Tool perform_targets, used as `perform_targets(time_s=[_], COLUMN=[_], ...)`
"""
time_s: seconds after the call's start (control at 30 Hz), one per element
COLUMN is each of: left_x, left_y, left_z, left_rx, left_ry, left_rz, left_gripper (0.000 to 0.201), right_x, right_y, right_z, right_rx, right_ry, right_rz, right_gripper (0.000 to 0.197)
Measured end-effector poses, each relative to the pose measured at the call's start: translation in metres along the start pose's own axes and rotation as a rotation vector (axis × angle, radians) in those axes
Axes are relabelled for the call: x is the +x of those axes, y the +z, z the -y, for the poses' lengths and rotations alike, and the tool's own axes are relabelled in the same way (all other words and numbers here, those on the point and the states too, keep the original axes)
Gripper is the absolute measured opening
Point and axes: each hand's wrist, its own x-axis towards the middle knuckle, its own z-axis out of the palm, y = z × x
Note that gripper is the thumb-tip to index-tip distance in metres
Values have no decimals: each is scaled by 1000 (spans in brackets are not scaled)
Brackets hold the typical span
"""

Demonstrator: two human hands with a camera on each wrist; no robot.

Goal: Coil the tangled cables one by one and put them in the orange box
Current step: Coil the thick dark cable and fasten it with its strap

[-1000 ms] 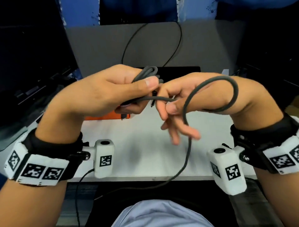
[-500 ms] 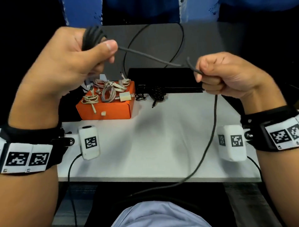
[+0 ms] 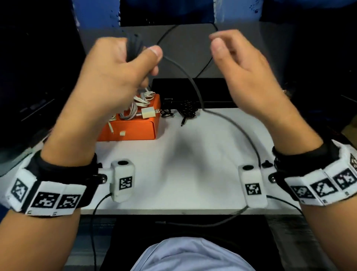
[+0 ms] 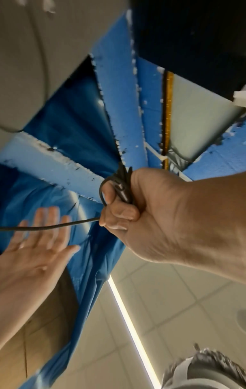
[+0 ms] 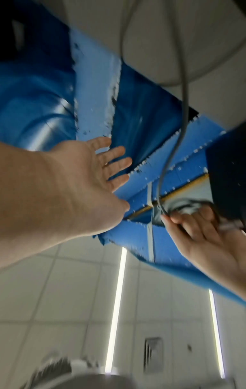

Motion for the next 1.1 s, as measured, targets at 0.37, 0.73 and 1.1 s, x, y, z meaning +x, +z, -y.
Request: perform_targets(time_s=[0.37, 0.73, 1.1], left_x=[-8, -9, -12], left_y=[36, 43, 43], left_z=[-10, -10, -10], left_rx=[-1171, -1013, -410], left_ry=[-173, -209, -151], left_rz=[550, 489, 233], left_gripper=[47, 42, 57], right_x=[-31, -23, -21], right_y=[46, 39, 22], right_z=[26, 38, 40], right_rx=[432, 659, 238], right_ry=[-165, 16, -31], right_rz=[104, -72, -88], right_gripper=[42, 35, 39])
